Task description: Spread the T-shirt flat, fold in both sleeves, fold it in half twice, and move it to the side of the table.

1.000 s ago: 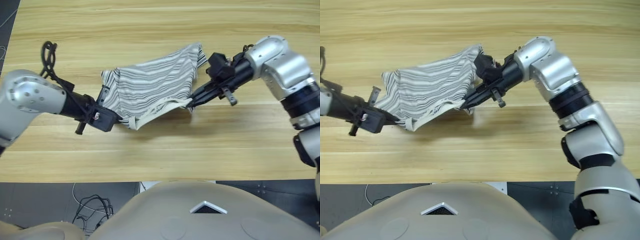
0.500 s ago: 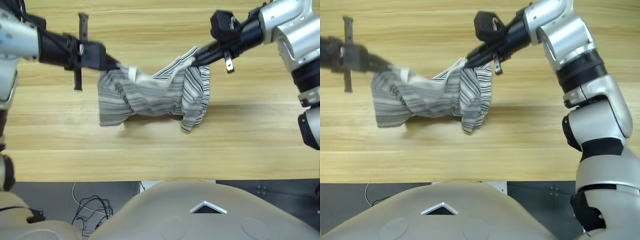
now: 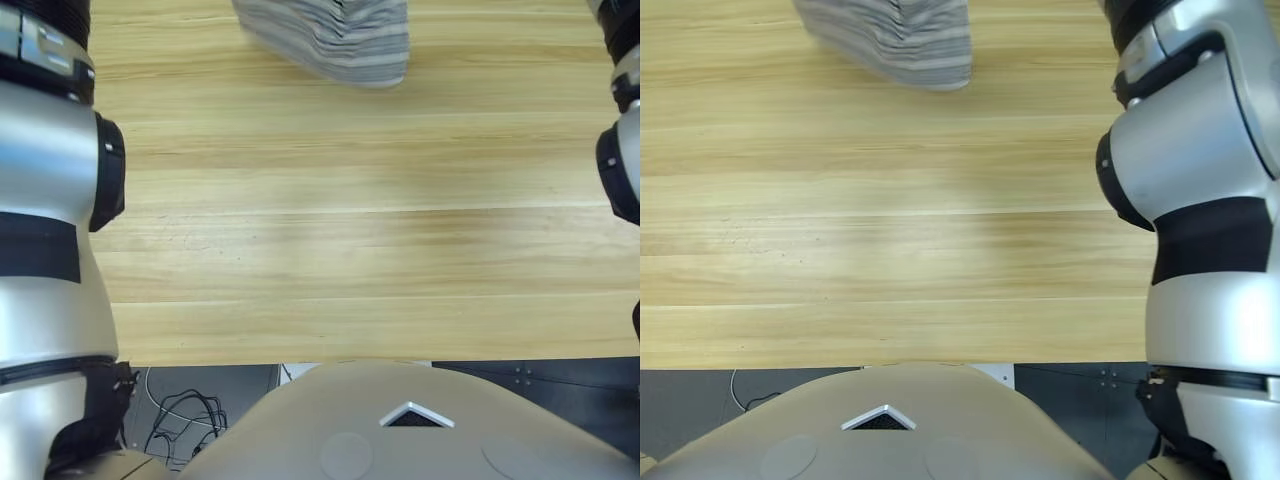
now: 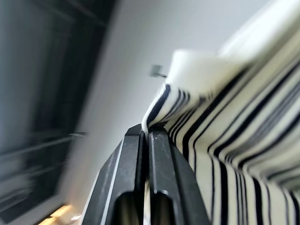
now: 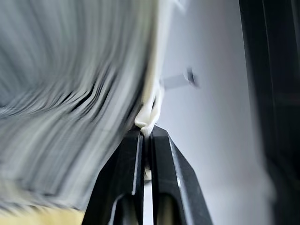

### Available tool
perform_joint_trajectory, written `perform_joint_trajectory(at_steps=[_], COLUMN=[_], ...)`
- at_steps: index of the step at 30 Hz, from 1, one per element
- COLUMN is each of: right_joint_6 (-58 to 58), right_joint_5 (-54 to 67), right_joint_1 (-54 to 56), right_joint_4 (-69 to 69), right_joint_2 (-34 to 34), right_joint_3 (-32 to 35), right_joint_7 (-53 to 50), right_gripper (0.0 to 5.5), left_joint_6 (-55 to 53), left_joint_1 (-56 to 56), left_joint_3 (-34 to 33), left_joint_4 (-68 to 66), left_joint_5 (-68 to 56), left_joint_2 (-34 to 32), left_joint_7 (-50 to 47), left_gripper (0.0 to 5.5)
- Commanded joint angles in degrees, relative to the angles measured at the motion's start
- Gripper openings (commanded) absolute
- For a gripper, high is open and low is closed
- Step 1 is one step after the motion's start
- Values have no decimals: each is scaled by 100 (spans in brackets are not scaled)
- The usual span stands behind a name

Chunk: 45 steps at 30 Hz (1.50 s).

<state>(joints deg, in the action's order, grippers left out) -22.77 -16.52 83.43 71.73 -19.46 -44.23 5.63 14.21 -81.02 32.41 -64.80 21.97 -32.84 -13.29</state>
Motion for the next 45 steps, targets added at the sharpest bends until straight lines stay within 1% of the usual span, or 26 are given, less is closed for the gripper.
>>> perform_joint_trajectory(at_steps=[1, 2, 3, 4, 5, 6, 7, 8, 9, 10, 11, 12, 14, 16, 19, 21, 25, 28, 30, 31, 35, 39, 42, 44, 45], right_joint_6=[-853, -824, -793, -695, -503, -180, 229, 635, 1143, 1652, 2046, 2359, 2844, 3158, 3643, 3938, 4414, 4592, 4551, 4463, 4057, 4008, 4005, 4170, 4292], right_joint_5=[572, 782, 1013, 1250, 1539, 1845, 2144, 2421, 2809, 3256, 3584, 3853, 4229, 4467, 4871, 5081, 5387, 5545, 5445, 5289, 4635, 4487, 4369, 4289, 4277], right_joint_1=[-1514, -1737, -1962, -2119, -2268, -2393, -2530, -2682, -2876, -3067, -3169, -3225, -3225, -3283, -3511, -3631, -4033, -4266, -4508, -4668, -5181, -5258, -5431, -5602, -5637], right_joint_4=[454, 458, 415, 354, 239, 63, -237, -639, -1287, -2054, -2587, -2997, -3500, -3953, -4871, -5377, -6412, -7044, -7285, -7345, -7269, -7224, -7204, -7131, -7092], right_joint_2=[438, 463, 460, 455, 441, 402, 326, 208, -12, -261, -415, -518, -642, -825, -1255, -1480, -1957, -2332, -2505, -2525, -2453, -2346, -2210, -1989, -1861], right_joint_3=[602, 802, 1007, 1218, 1455, 1668, 1804, 1857, 1726, 1600, 1566, 1596, 1822, 1933, 1946, 1990, 1948, 1858, 1631, 1478, 775, 489, 248, 283, 364], right_joint_7=[3660, 4187, 4748, 5270, 5948, 6704, 7493, 8133, 8489, 8646, 8685, 8686, 8686, 8686, 8685, 8685, 8683, 8684, 8684, 8684, 8682, 8683, 8681, 8579, 8480], right_gripper=[10, 10, 10, 10, 10, 10, 10, 10, 10, 10, 10, 10, 10, 10, 10, 10, 10, 10, 10, 10, 10, 10, 10, 10, 37], left_joint_6=[1358, 1666, 2295, 2606, 2993, 2977, 2465, 1937, 1516, 1246, 985, 760, 452, 234, -73, -322, -637, -742, -750, -766, -752, -821, -830, -804, -804], left_joint_1=[1509, 1881, 2351, 2747, 3168, 3639, 4164, 4578, 4861, 5030, 5102, 5120, 5040, 5058, 5377, 5596, 6538, 7544, 8308, 8619, 9307, 9568, 9811, 9954, 10010], left_joint_3=[833, 862, 957, 926, 1062, 1200, 1339, 1430, 1391, 1185, 894, 576, 54, -239, -519, -787, -1293, -1802, -1795, -1685, -1242, -1494, -1514, -1509, -1540], left_joint_4=[-806, -814, -673, -543, -161, 624, 2015, 3397, 4646, 5641, 6237, 6627, 6986, 7261, 7820, 8153, 8934, 9650, 10021, 10151, 10189, 10284, 10334, 10320, 10320], left_joint_5=[926, 889, 765, 491, 304, -99, -824, -1460, -1954, -2427, -2767, -3047, -3289, -3338, -3558, -3915, -4248, -4607, -4257, -3981, -3015, -3197, -3123, -3006, -2983], left_joint_2=[132, 124, 25, -50, -312, -737, -1450, -2180, -2916, -3556, -3908, -4118, -4344, -4470, -4687, -4804, -5155, -5597, -5802, -5805, -5471, -5468, -5427, -5409, -5406], left_joint_7=[918, 1405, 2123, 2960, 3640, 4542, 5607, 6473, 7161, 7557, 7766, 7882, 8063, 8168, 8246, 8355, 8552, 8546, 8462, 8425, 8486, 8544, 8553, 8548, 8548], left_gripper=[12, 12, 12, 12, 12, 12, 12, 12, 12, 12, 12, 12, 12, 12, 12, 12, 12, 12, 12, 12, 12, 12, 12, 12, 10])
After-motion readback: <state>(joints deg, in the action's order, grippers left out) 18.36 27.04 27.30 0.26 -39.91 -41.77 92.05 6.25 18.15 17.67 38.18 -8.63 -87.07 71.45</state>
